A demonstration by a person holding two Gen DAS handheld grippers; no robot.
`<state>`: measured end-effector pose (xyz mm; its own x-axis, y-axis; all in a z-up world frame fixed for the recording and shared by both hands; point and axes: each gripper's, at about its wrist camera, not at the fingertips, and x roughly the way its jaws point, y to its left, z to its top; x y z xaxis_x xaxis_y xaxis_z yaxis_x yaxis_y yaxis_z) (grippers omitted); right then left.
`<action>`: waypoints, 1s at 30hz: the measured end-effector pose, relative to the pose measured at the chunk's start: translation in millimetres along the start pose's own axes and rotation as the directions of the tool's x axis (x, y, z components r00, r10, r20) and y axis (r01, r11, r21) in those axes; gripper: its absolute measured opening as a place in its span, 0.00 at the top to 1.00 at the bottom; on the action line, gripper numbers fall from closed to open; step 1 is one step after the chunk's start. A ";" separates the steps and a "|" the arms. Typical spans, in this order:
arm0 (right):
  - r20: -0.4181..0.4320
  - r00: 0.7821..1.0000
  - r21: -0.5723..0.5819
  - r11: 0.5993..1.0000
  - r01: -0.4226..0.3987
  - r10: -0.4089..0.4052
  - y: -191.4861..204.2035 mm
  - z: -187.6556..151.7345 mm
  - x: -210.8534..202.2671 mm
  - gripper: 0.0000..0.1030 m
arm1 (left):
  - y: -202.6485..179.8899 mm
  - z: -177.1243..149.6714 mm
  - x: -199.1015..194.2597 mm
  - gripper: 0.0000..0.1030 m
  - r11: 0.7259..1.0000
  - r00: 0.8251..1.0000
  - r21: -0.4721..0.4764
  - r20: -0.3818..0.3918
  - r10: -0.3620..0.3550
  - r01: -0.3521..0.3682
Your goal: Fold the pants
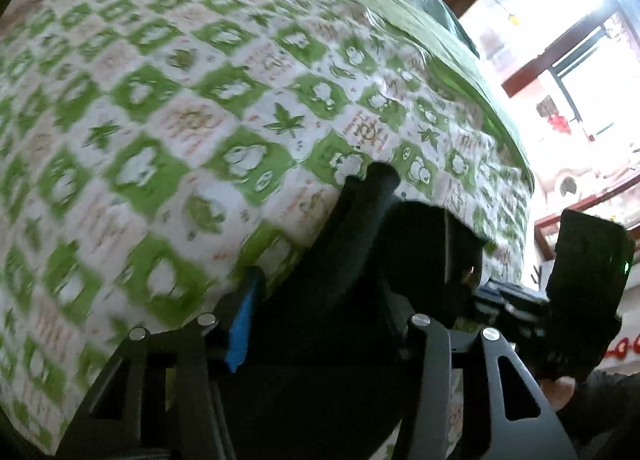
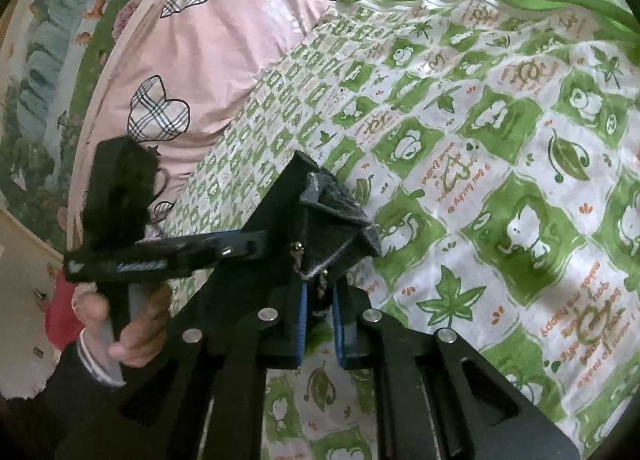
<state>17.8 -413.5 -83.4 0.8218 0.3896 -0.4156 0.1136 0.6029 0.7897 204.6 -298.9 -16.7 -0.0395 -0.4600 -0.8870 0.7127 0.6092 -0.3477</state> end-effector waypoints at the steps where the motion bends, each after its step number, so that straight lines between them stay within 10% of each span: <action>1: -0.002 1.000 0.000 1.000 -0.002 0.002 -1.0 -0.9 0.4 0.89 | -0.6 5.2 4.5 0.53 1.000 1.000 0.006 -0.011 -0.023 0.023; 8: -0.007 1.000 -0.012 1.000 -0.026 0.026 -3.2 -2.6 -0.6 0.89 | -3.8 13.9 11.0 0.89 0.994 0.994 0.029 0.001 -0.105 0.105; 30: -0.082 0.936 -0.248 0.902 -0.353 0.344 123.6 -16.1 -9.7 0.89 | 17.8 -83.5 -157.0 0.91 0.993 0.930 -0.048 0.359 -0.082 0.106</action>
<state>14.9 -331.5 10.9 0.7620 0.6289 -0.1547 -0.3263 0.5791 0.7471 165.1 -161.9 91.0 0.1562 -0.7092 -0.6875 0.6704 0.5873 -0.4534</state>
